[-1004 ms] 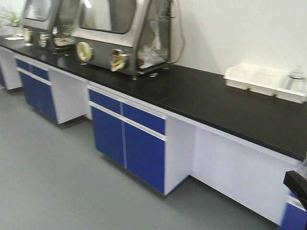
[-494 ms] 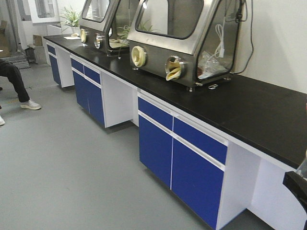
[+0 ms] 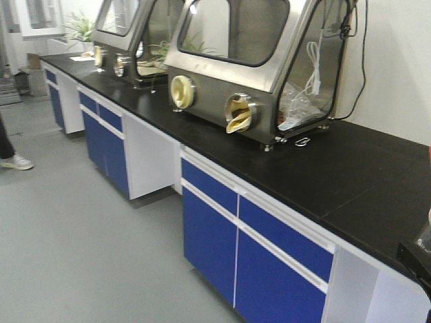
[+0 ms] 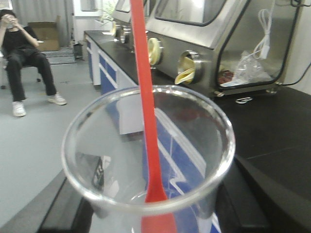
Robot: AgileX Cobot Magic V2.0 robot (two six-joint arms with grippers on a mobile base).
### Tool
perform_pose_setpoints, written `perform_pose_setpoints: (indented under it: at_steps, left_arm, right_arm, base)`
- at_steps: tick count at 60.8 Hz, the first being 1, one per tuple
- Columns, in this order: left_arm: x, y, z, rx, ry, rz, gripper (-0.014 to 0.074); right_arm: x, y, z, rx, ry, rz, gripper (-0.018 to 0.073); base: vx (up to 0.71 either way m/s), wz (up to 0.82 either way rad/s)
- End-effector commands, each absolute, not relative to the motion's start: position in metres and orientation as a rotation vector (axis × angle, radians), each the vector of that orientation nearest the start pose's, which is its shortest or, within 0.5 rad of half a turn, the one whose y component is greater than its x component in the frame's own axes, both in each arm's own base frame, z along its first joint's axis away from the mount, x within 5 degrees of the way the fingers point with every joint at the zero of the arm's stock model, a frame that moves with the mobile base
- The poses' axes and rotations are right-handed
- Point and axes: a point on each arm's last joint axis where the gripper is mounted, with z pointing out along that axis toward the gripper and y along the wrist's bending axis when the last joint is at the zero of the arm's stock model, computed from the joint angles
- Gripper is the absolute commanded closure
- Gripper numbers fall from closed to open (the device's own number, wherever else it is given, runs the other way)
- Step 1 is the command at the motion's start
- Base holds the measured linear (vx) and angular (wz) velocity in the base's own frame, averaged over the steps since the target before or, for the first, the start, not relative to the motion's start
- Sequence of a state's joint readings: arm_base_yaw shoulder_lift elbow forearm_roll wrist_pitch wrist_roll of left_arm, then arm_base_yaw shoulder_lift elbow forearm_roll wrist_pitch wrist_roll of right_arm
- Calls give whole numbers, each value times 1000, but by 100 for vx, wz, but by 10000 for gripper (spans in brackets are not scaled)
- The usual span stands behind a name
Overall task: Grab beaker from right and move to left
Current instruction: 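Hold the beaker in the right gripper while the base drives away, then stop the base facing the white trays and hold the beaker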
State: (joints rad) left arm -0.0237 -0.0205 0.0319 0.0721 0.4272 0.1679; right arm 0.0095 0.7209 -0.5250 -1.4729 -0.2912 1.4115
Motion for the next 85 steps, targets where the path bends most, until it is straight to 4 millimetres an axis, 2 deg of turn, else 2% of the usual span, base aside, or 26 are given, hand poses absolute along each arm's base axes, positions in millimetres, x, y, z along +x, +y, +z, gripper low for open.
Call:
perform_pose_setpoints:
  at_steps: [1, 20, 52, 85]
  left_arm:
    - [53, 1, 166, 225, 1847, 169, 603]
    - [53, 1, 166, 225, 1847, 169, 603]
    - [53, 1, 166, 225, 1847, 169, 603]
    - [53, 1, 166, 225, 1847, 169, 603]
  right_arm:
    - [150, 28, 338, -267, 1587, 215, 562]
    - [150, 28, 338, -268, 1587, 214, 562]
    - [150, 28, 338, -268, 1587, 214, 562]
    - [150, 28, 338, -268, 1587, 214, 562]
  base:
    - [43, -29]
    - [39, -44]
    - [29, -73]
    - [21, -45]
